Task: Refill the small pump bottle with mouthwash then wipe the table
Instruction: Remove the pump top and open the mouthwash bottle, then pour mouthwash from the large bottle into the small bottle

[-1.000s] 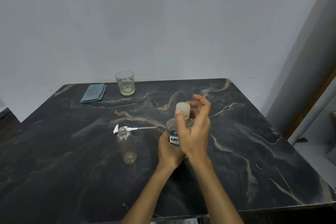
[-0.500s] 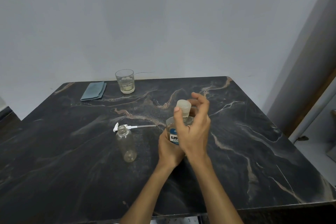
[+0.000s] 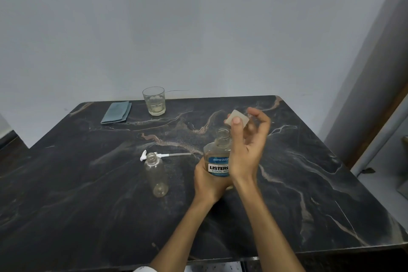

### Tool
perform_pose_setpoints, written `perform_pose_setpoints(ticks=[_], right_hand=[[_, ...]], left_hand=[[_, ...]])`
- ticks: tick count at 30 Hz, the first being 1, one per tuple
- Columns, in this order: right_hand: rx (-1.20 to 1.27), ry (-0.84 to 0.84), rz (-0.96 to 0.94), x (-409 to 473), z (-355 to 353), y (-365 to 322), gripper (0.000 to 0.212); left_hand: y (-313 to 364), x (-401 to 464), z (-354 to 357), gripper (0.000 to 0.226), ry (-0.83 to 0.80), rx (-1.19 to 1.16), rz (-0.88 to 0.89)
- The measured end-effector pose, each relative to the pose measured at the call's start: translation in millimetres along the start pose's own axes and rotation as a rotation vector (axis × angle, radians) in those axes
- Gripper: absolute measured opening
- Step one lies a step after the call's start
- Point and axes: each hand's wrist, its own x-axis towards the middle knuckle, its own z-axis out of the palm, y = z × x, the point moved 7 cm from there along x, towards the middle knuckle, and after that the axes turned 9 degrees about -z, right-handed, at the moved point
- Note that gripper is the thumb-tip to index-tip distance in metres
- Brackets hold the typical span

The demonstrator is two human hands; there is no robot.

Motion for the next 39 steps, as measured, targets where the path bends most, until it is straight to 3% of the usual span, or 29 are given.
perform_pose_setpoints(ticks=[4, 7, 9, 13, 16, 19, 28, 33, 37, 39], right_hand=[[0.037, 0.115, 0.083, 10.7, -23.4, -2.3, 0.040], [0.000, 0.260, 0.167, 13.5, -62.2, 5.3, 0.032], [-0.152, 0.261, 0.183, 10.8, -89.9, 9.9, 0.025], [-0.425, 0.053, 0.245, -1.7, -131.6, 26.4, 0.018], [-0.657, -0.235, 0.295, -14.3, -139.4, 44.2, 0.027], [-0.716, -0.420, 0.320, -33.4, -132.3, 54.1, 0.039], [-0.788, -0.512, 0.298, -48.0, -128.8, 59.3, 0.070], [-0.772, -0.436, 0.273, -48.1, -131.5, 50.6, 0.089], [-0.734, -0.136, 0.049, -45.2, -126.1, 18.8, 0.066], [-0.640, -0.063, -0.022, -51.5, -107.7, 9.4, 0.065]], left_hand=[[-3.6, 0.7, -1.3, 0.046, 0.025, 0.051, -0.036], [-5.0, -0.1, -1.4, 0.039, 0.021, 0.032, -0.064], [-5.6, -0.4, -1.7, 0.039, 0.009, 0.028, -0.067], [-5.2, -0.9, -1.7, 0.035, 0.002, 0.022, -0.057], [-3.8, -1.8, -0.9, 0.036, -0.002, 0.015, -0.044], [-1.8, -2.9, 0.1, 0.040, -0.009, 0.019, -0.017], [-6.3, -0.6, -2.5, 0.040, -0.010, 0.027, 0.022], [-10.1, 0.7, -5.0, 0.041, -0.007, 0.032, 0.033], [-13.6, 1.7, -5.0, 0.043, -0.003, 0.031, 0.024], [-14.8, 2.1, -5.6, 0.045, -0.005, 0.034, 0.019]])
